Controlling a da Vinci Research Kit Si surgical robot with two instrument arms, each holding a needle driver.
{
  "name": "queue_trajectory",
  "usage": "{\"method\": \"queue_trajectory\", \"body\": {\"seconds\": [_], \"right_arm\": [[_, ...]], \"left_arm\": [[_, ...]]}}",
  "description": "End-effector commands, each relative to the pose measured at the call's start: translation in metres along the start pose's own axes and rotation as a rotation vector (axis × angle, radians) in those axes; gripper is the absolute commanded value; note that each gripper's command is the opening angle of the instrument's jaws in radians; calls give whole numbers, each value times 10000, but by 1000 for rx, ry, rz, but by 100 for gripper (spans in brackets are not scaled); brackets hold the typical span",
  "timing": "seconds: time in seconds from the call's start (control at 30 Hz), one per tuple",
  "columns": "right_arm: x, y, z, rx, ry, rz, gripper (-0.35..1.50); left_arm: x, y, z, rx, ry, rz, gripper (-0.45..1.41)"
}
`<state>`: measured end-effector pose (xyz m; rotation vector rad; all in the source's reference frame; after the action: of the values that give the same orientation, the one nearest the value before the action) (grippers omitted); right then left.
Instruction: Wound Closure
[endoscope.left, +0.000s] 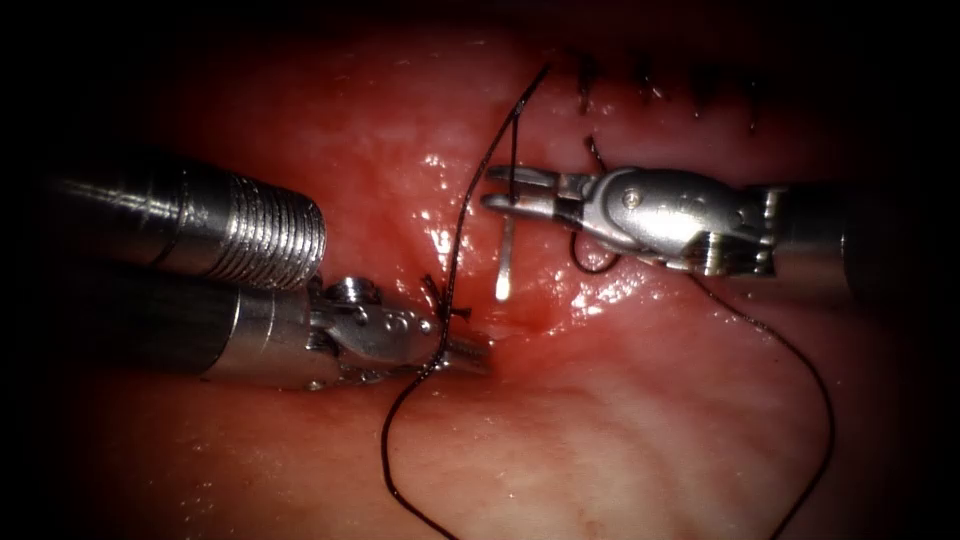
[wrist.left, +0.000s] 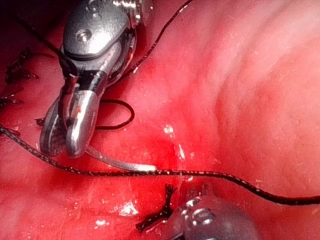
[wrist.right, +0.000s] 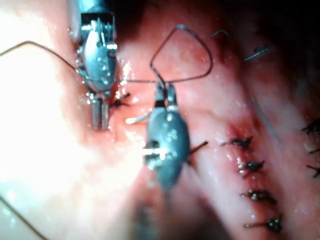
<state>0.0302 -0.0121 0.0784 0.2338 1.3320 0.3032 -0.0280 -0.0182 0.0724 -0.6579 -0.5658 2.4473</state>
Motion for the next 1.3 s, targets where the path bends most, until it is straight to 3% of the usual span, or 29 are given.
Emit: {"method": "queue_trajectory", "body": {"seconds": [0.03,0.2,0.3,0.63,0.9,1.3], "right_arm": [[-3,0,9,4,-4,62,-35],[-5,13,11,2,-19,209,-35],[-17,17,16,0,-73,345,-35],[-71,-18,28,155,-223,750,-35],[-67,-19,13,182,-221,1118,-35],[-58,-44,15,293,-217,1157,-35]], "left_arm": [[2,1,8,-1,1,1,-13],[2,2,8,0,1,0,-13],[2,2,9,0,1,0,-13],[2,2,8,-1,1,6,-13],[2,3,8,-1,1,5,-13],[3,3,7,-2,0,5,-13]]}}
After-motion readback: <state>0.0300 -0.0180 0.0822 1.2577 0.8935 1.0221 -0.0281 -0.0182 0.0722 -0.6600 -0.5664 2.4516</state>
